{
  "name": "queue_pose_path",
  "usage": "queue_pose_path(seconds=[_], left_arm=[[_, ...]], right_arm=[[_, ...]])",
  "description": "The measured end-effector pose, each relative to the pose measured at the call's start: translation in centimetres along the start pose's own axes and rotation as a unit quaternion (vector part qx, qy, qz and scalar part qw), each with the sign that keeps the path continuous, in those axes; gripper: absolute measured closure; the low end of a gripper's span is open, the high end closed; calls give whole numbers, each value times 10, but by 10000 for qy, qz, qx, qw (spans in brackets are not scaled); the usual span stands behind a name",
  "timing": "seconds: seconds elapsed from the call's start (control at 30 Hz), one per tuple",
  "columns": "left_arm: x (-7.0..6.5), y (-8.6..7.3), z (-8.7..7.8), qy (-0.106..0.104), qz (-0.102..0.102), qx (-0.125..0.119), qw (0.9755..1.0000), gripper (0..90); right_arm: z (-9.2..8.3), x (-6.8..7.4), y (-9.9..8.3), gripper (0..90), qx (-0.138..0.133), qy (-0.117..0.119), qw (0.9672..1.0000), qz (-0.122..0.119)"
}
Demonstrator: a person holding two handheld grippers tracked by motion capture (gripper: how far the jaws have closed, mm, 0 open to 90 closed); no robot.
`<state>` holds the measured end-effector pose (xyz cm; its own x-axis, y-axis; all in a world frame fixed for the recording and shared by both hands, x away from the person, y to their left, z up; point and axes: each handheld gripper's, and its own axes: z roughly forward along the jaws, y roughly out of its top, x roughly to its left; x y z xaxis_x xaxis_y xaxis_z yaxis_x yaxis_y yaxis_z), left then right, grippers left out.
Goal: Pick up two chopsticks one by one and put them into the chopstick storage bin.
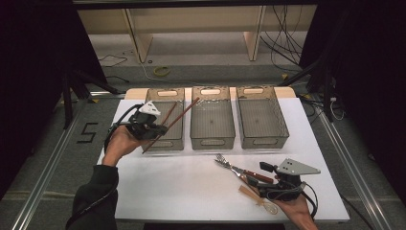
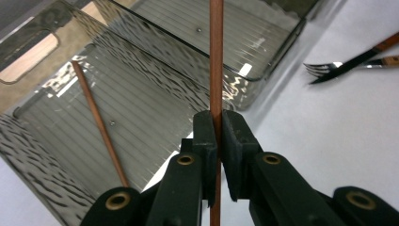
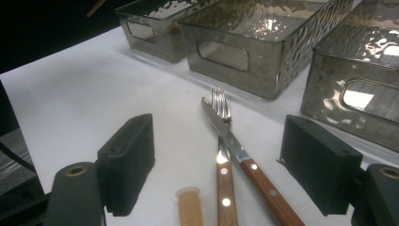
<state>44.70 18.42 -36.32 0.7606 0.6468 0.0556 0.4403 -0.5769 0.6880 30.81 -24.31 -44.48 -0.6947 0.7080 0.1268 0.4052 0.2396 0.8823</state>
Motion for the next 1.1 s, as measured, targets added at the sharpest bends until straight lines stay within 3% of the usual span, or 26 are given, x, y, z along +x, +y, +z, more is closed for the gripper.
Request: queue_pose_path(seconds=[0.17, 0.57, 0.73, 1.1], left_arm=[[16, 4, -2, 167, -229, -106, 9995, 841], [47, 15, 5, 519, -557, -150, 9970, 841], [60, 16, 16, 562, -786, -174, 9952, 841], [70, 6, 30, 600, -1092, -207, 9920, 839]], right_arm=[[0, 0, 0, 271, 0, 0, 10000, 8], [0, -1, 0, 272, 5, 17, 10000, 18], [0, 0, 0, 271, -4, 21, 10000, 9], [0, 0, 0, 271, -2, 30, 10000, 3]])
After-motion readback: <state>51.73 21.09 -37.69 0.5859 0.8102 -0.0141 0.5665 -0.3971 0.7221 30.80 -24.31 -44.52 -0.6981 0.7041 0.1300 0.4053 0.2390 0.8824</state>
